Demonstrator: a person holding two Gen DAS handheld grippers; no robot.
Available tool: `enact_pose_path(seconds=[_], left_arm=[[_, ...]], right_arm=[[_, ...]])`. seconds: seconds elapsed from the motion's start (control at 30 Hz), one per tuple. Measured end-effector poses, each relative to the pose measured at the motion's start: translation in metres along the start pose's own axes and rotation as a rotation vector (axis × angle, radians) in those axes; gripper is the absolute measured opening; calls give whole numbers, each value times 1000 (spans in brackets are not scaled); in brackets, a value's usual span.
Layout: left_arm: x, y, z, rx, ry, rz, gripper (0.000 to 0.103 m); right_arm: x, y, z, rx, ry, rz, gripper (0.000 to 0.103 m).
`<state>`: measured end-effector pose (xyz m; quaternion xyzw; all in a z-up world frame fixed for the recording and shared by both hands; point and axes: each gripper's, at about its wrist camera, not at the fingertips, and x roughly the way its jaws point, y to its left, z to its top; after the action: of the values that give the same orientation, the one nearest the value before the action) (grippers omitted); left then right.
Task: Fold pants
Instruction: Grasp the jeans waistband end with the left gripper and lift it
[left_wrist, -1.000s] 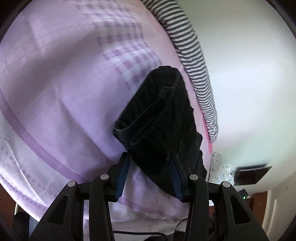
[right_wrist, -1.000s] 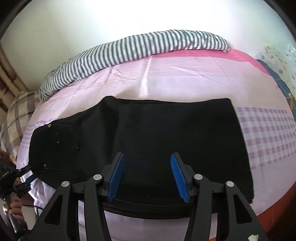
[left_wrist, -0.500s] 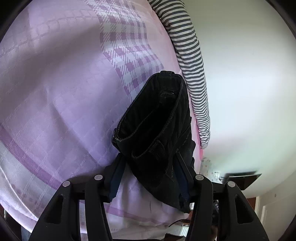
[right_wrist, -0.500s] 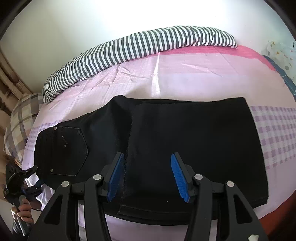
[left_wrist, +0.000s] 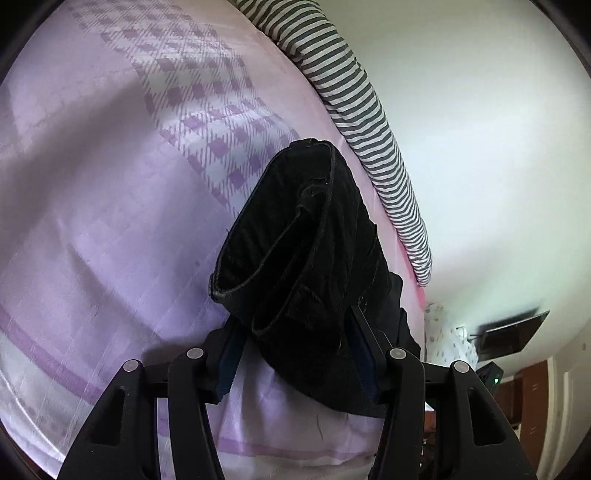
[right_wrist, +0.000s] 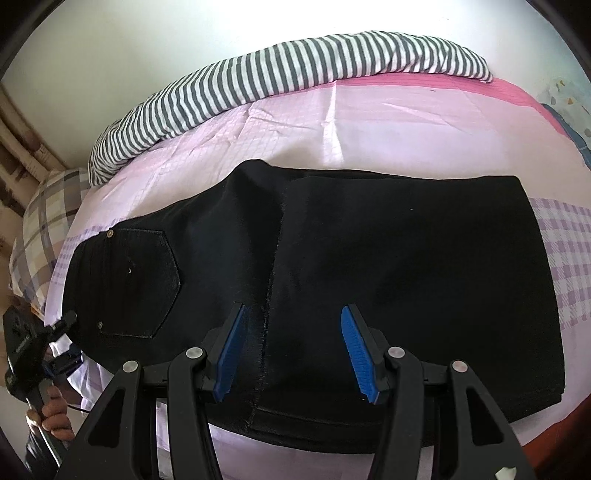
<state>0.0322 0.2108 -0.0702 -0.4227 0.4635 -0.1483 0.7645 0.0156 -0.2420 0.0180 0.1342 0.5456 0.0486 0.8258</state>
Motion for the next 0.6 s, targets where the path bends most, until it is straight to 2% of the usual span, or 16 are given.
enact_pose_path(seconds=[0.13, 0.23, 0.3, 0.37, 0.47, 0.6], left_arm=[[6, -5, 5, -6, -20, 5, 61], [8, -8, 3, -6, -45, 21, 62], [7, -8, -1, 9, -65, 77, 41], [6, -10, -2, 38, -68, 99, 29], [0, -28, -3, 88, -89, 119, 25], [-8, -76, -5, 227, -116, 136, 23]], right_arm=[[4, 2, 0, 3, 5, 4, 50], [4, 4, -1, 11, 1, 12, 50], [2, 3, -2, 12, -4, 21, 50], [0, 2, -3, 15, -12, 19, 50], [-4, -4, -5, 37, -21, 38, 51], [-11, -8, -7, 49, -44, 52, 51]])
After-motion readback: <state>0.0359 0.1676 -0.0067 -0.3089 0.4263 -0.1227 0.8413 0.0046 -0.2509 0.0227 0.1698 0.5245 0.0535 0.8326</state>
